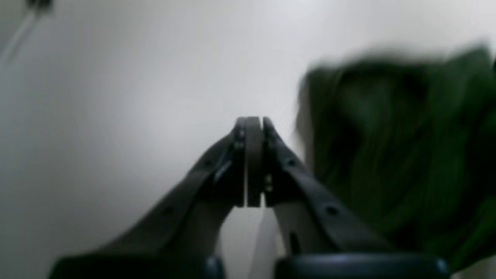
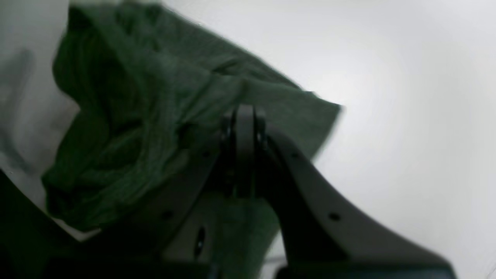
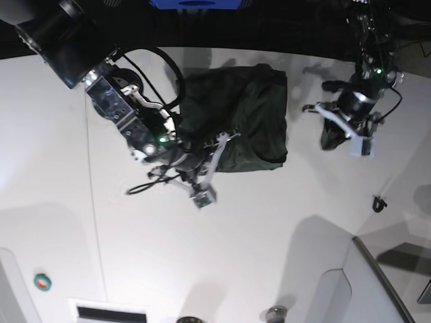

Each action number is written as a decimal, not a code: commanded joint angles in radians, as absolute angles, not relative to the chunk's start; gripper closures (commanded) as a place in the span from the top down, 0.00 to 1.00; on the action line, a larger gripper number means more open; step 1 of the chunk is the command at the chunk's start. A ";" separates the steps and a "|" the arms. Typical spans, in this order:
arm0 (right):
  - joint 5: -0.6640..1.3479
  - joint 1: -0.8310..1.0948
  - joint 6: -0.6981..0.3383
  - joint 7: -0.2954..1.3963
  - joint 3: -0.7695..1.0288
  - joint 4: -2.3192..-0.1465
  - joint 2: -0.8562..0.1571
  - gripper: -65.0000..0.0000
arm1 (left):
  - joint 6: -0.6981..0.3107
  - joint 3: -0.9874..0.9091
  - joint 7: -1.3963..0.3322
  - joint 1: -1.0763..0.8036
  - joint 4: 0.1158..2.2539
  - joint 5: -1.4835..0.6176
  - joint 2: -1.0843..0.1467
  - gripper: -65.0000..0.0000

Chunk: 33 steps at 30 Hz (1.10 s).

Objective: Layout the t-shirt on the table in an organized manner, then fold the t-shirt properly
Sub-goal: 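Grasp opposite sides of the green bundle with both grippers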

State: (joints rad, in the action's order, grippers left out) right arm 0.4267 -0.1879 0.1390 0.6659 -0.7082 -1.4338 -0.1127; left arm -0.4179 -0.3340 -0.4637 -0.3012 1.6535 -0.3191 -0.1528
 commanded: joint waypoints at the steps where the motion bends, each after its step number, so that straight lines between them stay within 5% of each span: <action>1: 0.421 -0.196 0.136 0.650 -0.665 -1.461 -0.122 0.01 | -0.427 -0.309 -0.444 -0.292 1.682 -0.346 -0.154 0.00; 10: 0.427 -0.173 0.134 0.651 -0.573 -1.477 -0.194 0.01 | -0.427 -0.122 -0.444 -0.179 1.587 -0.346 -0.154 0.00; 23: 0.427 -0.165 0.130 0.648 -0.559 -1.477 -0.183 0.01 | -0.427 -0.156 -0.355 -0.122 1.302 -0.344 -0.191 0.00; 33: 0.423 -0.162 -0.035 0.650 -0.561 -1.475 -0.107 0.01 | -0.426 -0.157 -0.337 -0.108 1.277 -0.344 -0.197 0.00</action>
State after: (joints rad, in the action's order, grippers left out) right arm 0.4213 -0.1402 -0.0242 0.6666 -0.5648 -1.4601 -0.1101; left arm -0.4194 -0.1539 -0.3614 -0.1200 1.2610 -0.3305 -0.1867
